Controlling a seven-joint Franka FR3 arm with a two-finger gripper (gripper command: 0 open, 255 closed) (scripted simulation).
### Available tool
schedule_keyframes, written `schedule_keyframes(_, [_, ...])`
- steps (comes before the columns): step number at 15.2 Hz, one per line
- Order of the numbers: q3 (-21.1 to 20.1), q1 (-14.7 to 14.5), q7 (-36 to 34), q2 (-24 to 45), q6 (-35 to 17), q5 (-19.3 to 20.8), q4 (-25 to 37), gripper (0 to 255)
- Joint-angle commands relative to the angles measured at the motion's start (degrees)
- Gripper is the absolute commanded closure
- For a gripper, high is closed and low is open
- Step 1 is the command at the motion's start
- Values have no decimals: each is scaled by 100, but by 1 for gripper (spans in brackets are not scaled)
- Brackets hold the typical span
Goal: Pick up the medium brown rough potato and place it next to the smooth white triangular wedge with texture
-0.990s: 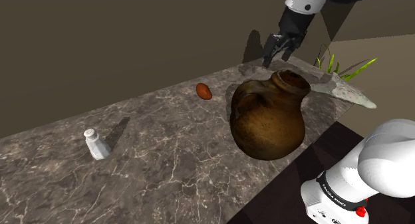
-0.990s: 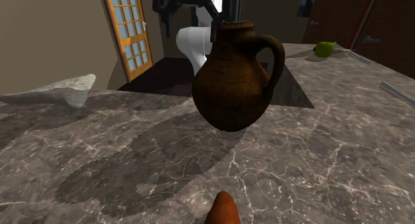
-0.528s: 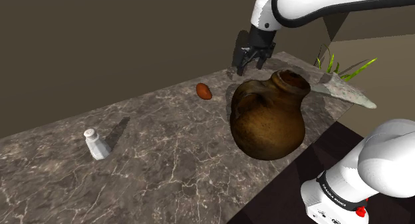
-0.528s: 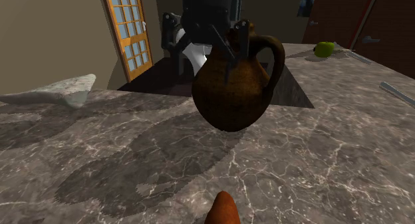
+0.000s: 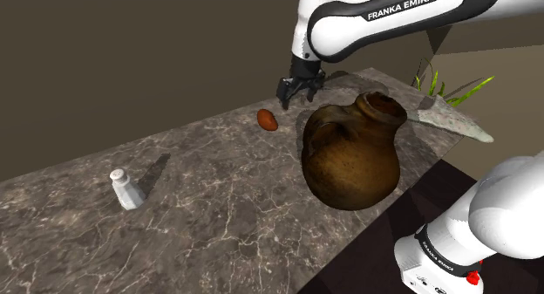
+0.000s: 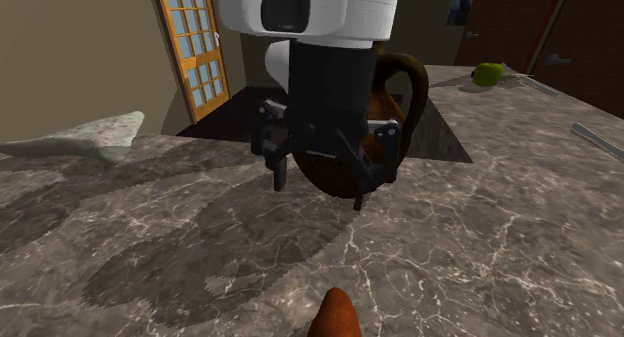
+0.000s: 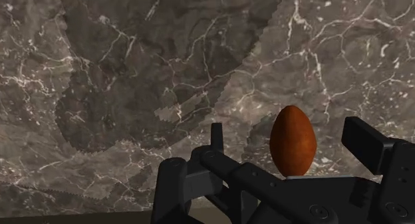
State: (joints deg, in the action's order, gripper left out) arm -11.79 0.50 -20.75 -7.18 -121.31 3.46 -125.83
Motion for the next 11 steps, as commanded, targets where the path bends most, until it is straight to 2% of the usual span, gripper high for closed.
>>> schedule_keyframes(1, [-68, -14, -194, 505, -147, 127, 327, 0])
schedule_keyframes(8, [-106, -170, -735, 2098, -475, 588, 1456, 0])
schedule_keyframes(11, [-88, -177, -761, 2194, -607, 624, 1415, 0])
